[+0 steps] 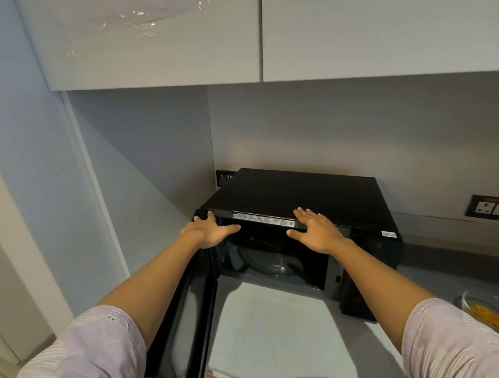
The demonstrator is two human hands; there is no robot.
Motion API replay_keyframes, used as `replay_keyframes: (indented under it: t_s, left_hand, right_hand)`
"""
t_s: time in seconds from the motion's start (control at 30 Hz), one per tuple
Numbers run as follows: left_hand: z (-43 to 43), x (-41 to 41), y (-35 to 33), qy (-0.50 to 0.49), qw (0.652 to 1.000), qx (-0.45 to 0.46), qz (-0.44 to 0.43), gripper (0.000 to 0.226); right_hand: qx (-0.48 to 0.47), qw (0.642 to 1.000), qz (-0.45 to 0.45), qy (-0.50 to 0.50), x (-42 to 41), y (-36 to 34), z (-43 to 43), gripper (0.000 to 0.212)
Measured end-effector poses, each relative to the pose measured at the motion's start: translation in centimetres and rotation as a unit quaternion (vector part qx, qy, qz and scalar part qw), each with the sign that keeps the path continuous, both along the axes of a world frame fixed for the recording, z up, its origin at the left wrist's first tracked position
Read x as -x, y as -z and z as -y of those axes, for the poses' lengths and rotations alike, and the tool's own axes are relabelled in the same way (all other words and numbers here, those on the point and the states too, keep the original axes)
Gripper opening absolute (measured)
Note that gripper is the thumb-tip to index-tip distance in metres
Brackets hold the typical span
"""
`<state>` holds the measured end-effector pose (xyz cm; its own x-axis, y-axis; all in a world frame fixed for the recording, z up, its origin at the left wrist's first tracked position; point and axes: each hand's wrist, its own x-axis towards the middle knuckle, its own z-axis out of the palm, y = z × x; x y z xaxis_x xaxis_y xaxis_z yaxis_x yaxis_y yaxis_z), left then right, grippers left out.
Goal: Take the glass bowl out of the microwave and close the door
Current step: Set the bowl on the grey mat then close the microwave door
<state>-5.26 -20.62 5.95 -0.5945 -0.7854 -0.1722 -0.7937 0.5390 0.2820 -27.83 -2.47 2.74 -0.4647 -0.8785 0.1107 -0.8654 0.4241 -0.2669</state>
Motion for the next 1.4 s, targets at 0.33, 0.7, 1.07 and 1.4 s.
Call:
replay_keyframes:
  t_s: [0.33,0.7,1.07,1.4]
  left_hand:
    - [-2.5,2.0,1.5,0.030,0.999,0.034,-0.031,0.105]
    - [-5.8,7.2,3.5,0.125,0.983,0.129,-0.044,0.079]
    - [-5.7,10.9,3.4,0.166,0.965,0.197,-0.042,0.064]
    - [-4.7,12.5,4.4,0.202,0.941,0.249,-0.107,0.061]
  right_hand:
    - [-0.017,0.997,0.071,0.010,-0.3,-1.5,0.0,0.073]
    - [-0.074,0.989,0.128,0.026,0.2,-3.1,-0.1,0.078]
    - [-0.038,0.999,-0.001,0.028,-0.9,-2.1,-0.3,0.061]
    - [0.107,0.981,-0.159,0.038,-1.1,-0.1,0.0,0.043]
